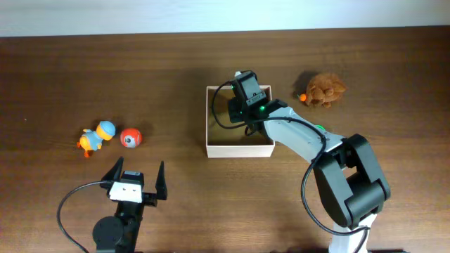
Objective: Pack container
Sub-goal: 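Lower the cube to the box floor and open the right gripper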
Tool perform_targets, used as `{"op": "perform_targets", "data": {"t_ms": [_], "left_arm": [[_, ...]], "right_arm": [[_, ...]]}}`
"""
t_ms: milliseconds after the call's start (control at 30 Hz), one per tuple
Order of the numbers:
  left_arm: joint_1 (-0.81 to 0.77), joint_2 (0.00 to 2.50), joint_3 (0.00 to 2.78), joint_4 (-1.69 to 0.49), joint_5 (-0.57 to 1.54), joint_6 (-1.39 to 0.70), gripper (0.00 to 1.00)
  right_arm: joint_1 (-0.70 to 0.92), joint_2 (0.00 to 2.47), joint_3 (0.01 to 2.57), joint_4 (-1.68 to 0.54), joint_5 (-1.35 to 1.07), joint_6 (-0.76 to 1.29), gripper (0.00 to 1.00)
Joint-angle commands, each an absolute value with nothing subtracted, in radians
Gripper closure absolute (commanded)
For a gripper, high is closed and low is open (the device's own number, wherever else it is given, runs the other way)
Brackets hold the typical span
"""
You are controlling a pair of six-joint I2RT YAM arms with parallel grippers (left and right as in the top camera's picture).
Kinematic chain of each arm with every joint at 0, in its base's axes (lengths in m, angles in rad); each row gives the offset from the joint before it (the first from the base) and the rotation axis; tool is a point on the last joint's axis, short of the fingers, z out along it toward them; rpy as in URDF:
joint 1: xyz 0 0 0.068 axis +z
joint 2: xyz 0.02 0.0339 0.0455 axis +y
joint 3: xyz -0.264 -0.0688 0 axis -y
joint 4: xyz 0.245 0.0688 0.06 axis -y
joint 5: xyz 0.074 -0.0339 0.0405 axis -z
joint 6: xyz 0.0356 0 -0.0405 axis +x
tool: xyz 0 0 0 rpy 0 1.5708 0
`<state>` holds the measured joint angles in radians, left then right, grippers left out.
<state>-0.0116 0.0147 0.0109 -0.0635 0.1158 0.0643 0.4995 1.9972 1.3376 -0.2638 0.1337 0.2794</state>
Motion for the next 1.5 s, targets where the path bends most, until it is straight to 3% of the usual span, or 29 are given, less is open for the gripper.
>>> {"op": "perform_targets", "data": {"t_ms": [0,400,867,1467], "left_arm": [[-0.006,0.006,0.009,-0.069,0.116,0.084,0.01],[-0.006,0.006,0.009,-0.069,0.116,0.084,0.01],[-0.006,0.006,0.009,-0.069,0.116,0.084,0.01],[-0.006,0.006,0.009,-0.069,0.116,0.084,0.01]], "right_arm": [[0.496,2.005,1.354,-0.257,0.159,0.266,0.76],[0.505,2.003,1.356,-0.314,0.107,0.239,0.76],[0.579,1.999,1.457,-0.649,0.094,0.226,0.73],[0.529,1.999,1.457,-0.697,0.248,0.290,0.73]]}}
